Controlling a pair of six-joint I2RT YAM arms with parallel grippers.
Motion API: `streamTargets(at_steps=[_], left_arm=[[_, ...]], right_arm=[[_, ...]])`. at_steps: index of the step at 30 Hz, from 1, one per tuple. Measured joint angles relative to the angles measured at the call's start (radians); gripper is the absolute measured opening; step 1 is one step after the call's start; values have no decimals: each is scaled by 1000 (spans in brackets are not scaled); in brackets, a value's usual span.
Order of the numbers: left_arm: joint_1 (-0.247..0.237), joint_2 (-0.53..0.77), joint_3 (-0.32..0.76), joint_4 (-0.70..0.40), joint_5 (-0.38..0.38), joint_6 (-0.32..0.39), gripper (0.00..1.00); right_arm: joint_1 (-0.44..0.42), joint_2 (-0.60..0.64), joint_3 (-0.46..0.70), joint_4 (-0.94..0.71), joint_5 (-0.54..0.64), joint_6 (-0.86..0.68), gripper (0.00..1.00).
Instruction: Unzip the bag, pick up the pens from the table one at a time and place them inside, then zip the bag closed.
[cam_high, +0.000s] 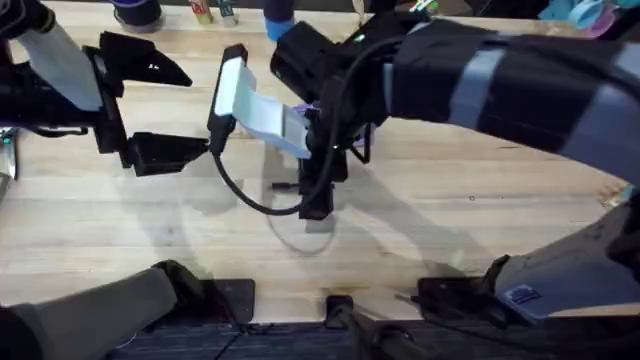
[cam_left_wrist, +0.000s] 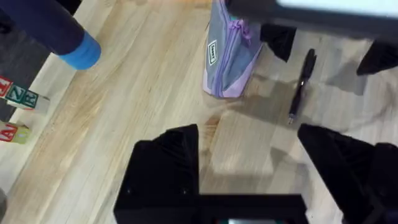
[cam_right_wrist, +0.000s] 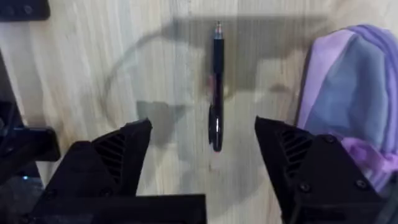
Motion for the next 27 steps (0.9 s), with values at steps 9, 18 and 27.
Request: streamTargets(at_steps=[9, 18, 27], left_arm=[[0, 0, 0, 0, 0, 0, 993], [0, 0, 0, 0, 0, 0, 993], [0, 0, 0, 0, 0, 2, 994]], right_arm=[[0, 99, 0, 48, 4, 1, 995], [2, 141, 0, 98, 50, 13, 995], [5, 148, 0, 121, 81, 27, 767]])
